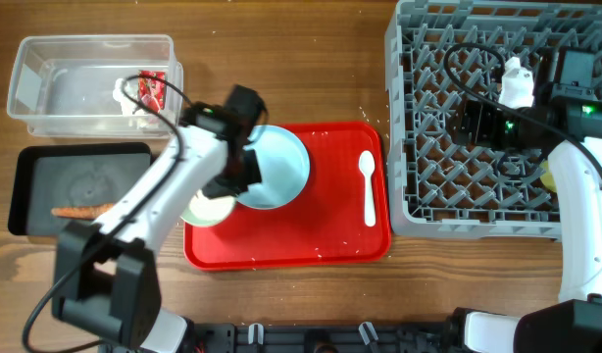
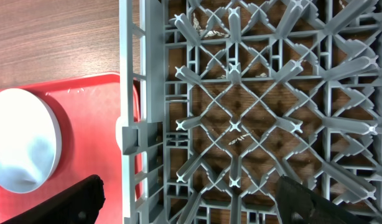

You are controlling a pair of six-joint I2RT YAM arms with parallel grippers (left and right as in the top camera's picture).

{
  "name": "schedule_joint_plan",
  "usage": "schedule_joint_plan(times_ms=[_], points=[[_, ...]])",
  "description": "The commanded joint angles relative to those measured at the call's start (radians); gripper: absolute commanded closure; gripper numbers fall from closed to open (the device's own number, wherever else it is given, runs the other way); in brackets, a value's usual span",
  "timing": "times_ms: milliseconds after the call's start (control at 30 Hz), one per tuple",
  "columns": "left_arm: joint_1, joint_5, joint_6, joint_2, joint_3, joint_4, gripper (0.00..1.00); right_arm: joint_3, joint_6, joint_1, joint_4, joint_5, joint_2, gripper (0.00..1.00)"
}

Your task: Sort waste into correct bins and load items into the dishwasher rack

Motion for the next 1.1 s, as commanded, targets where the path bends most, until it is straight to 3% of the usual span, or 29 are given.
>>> schedule_joint_plan(times_ms=[0,233,600,767,933,1067], points=[[0.126,0.021,0.126,-0.050,0.047,-0.001,0.96,-0.001,0.010,0.004,0.002,-0.020,-0.016,0.09],[0.433,0.268,0.352,-0.051,0.053,0.080,0.96,-0.001,0.006,0.004,0.004,-0.019,-0.016,0.09],[0.834,0.705,0.536,-0.049,0.053,0.158,0.96,-0.001,0.000,0.004,-0.004,-0.012,-0.016,0.10],[0.963,0.966,0.671,0.019,0.050,0.152,0.96,-0.001,0.000,0.004,-0.013,-0.012,-0.016,0.10],[1.015,1.121,0.758,0.144,0.021,0.143,0.96,-0.001,0.000,0.004,-0.022,-0.011,-0.016,0.10],[1.079,1.288,0.919,0.227,0.019,0.055,0.96,-0.001,0.001,0.004,-0.038,0.037,-0.016,0.10]])
